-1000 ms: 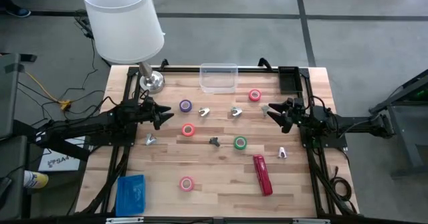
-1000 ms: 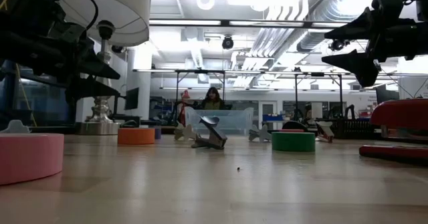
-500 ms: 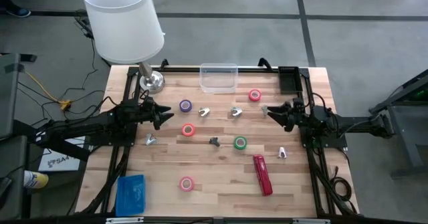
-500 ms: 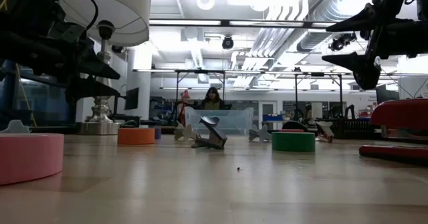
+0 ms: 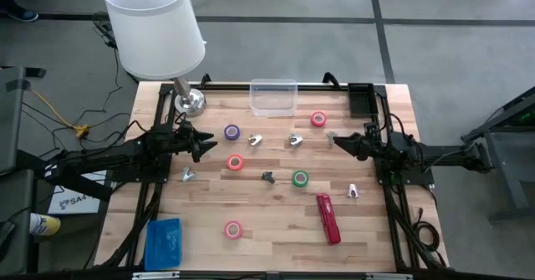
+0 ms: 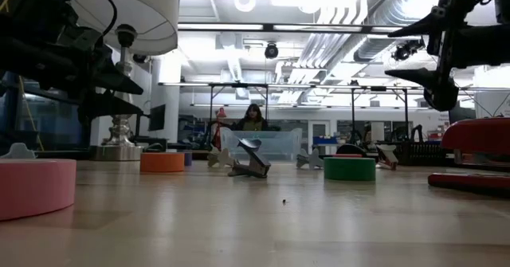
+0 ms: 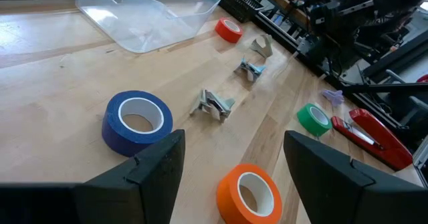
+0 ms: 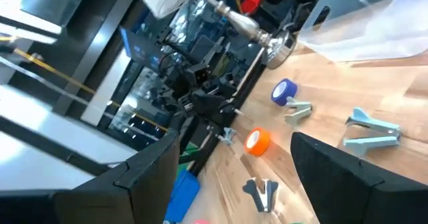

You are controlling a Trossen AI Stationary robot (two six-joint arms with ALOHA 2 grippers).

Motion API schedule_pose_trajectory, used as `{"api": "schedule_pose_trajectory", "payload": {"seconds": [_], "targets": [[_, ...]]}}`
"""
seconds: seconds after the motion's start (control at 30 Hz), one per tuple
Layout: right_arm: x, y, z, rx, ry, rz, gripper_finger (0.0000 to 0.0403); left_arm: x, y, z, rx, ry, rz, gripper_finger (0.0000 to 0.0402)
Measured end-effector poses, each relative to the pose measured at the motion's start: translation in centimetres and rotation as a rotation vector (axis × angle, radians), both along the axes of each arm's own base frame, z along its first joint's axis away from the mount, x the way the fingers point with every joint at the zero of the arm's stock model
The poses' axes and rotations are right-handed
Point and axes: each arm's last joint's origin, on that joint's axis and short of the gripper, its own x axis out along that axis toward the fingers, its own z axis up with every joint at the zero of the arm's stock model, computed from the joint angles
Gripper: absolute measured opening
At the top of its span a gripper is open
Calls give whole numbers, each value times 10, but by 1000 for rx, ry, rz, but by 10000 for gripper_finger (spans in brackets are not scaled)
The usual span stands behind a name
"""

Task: Pick and place Stapler, Stapler remover, tape
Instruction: Put the red stapler into the black bin

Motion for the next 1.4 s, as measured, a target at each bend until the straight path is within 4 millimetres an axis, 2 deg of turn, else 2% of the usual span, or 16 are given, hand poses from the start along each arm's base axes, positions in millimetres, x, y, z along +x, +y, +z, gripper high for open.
{"api": "schedule_pose_trajectory", "payload": {"seconds": [0.13,0.47,0.6,0.77,1.03,1.2,1.4], "targets": [[-2,-1,11,27,35,-29,279,0,0,0,0,0,0,250],[0,0,45,152,304,-10,279,0,0,0,0,0,1,250],[5,2,49,261,422,23,279,0,0,0,0,0,2,250],[17,6,50,343,499,161,279,0,0,0,1,0,2,250],[30,27,53,356,589,315,279,0,0,0,1,0,2,250],[36,48,56,362,646,415,279,0,0,0,1,0,2,250],[37,72,50,394,724,450,279,0,0,0,1,0,2,250]]}}
